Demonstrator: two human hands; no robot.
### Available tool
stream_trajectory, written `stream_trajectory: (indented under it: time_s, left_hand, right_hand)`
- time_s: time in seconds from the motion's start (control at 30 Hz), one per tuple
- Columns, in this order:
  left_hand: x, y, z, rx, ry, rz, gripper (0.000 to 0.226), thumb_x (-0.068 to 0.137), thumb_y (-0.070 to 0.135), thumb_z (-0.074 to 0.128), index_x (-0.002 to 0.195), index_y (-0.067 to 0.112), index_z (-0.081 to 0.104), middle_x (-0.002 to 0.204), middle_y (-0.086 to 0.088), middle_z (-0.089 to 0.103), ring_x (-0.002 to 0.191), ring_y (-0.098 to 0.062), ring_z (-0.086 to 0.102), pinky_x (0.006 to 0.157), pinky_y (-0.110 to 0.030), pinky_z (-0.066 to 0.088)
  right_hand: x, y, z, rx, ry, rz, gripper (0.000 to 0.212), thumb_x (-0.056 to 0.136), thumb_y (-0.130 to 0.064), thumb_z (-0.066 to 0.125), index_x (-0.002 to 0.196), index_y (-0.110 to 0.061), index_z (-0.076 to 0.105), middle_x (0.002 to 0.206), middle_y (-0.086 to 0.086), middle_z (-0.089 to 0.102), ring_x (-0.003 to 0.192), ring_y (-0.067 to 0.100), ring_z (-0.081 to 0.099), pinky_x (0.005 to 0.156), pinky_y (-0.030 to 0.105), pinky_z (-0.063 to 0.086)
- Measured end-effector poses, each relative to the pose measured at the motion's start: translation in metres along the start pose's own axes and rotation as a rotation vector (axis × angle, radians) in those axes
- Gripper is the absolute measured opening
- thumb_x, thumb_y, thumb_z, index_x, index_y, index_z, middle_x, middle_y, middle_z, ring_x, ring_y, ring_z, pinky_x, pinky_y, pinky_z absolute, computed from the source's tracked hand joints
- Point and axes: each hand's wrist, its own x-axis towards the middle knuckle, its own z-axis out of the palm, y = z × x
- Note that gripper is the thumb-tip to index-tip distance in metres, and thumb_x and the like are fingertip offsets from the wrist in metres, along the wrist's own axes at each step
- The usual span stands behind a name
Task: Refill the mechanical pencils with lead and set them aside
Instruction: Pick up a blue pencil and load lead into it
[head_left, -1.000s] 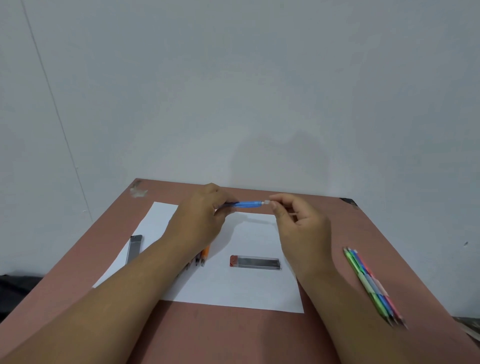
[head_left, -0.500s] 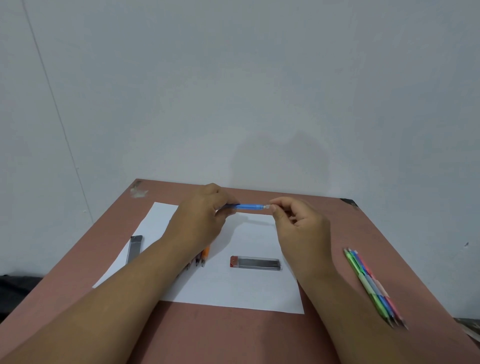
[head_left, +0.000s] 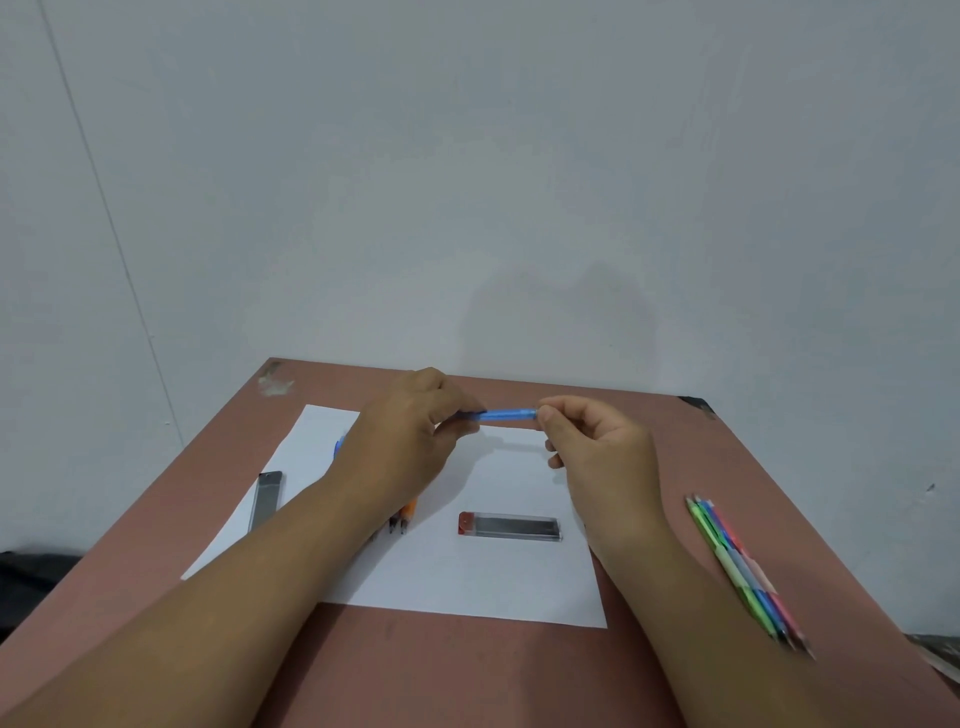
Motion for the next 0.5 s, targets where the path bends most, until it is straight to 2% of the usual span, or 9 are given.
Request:
stream_trajectory:
  time_s: [0.07,0.17,0.23,0.33,0.43,0.47,0.5]
  left_hand:
    - [-0.001,0.004,0.0,-0.028,-0.012,-0.005,0.02,0.086,0.013,0.078,0.104,0.022,0.078,0.09,0.008,0.066,0.084,-0.008,0.052,0.072,-0.022,0.042]
    - [-0.002,0.015,0.001,-0.088,-0.054,-0.071,0.018,0.089,0.019,0.076,0.106,0.026,0.078,0.088,0.012,0.064,0.081,-0.007,0.051,0.068,-0.021,0.041]
    - [-0.002,0.026,0.002,-0.127,-0.072,-0.084,0.017,0.089,0.024,0.075,0.104,0.03,0.077,0.084,0.019,0.061,0.084,-0.007,0.055,0.07,-0.021,0.045]
    - [-0.002,0.045,0.002,-0.195,-0.156,-0.094,0.015,0.089,0.028,0.075,0.102,0.035,0.077,0.078,0.026,0.06,0.082,0.0,0.059,0.068,-0.014,0.045]
    - [-0.004,0.058,-0.001,-0.343,-0.249,-0.202,0.009,0.089,0.031,0.075,0.09,0.04,0.075,0.076,0.017,0.068,0.068,0.0,0.066,0.063,-0.009,0.047]
    - [-0.004,0.062,-0.002,-0.429,-0.262,-0.269,0.004,0.09,0.034,0.073,0.088,0.035,0.077,0.076,0.012,0.071,0.067,-0.004,0.068,0.063,-0.013,0.051]
    - [-0.003,0.063,-0.003,-0.518,-0.267,-0.343,0.012,0.09,0.037,0.071,0.088,0.028,0.079,0.077,0.006,0.072,0.067,-0.009,0.07,0.064,-0.018,0.056]
  right_hand:
    - [0.001,0.0,0.0,0.061,-0.002,0.04,0.009,0.093,-0.022,0.071,0.09,-0.026,0.078,0.08,-0.005,0.075,0.064,0.005,0.063,0.071,0.032,0.059]
    - [0.003,-0.004,-0.001,0.255,-0.032,0.122,0.012,0.096,-0.024,0.07,0.094,-0.018,0.079,0.076,0.002,0.07,0.071,0.014,0.059,0.069,0.031,0.055]
    - [0.002,-0.005,-0.002,0.353,-0.088,0.177,0.021,0.101,-0.029,0.063,0.095,-0.018,0.08,0.08,0.001,0.068,0.078,0.016,0.058,0.069,0.031,0.053]
    - [-0.003,-0.004,0.002,0.386,-0.229,0.249,0.04,0.105,-0.046,0.047,0.092,-0.025,0.079,0.094,0.002,0.073,0.089,0.018,0.064,0.079,0.038,0.054]
    - [-0.002,-0.003,0.003,0.615,-0.224,0.279,0.044,0.104,-0.048,0.043,0.09,-0.016,0.07,0.098,0.008,0.069,0.093,0.023,0.067,0.089,0.045,0.053]
    - [0.001,-0.005,0.001,0.741,-0.199,0.302,0.042,0.104,-0.048,0.043,0.09,-0.016,0.067,0.095,0.008,0.069,0.092,0.023,0.068,0.089,0.044,0.053]
    - [0.003,-0.007,-0.001,0.891,-0.18,0.326,0.039,0.104,-0.047,0.043,0.091,-0.016,0.063,0.089,0.008,0.068,0.088,0.023,0.069,0.087,0.041,0.054]
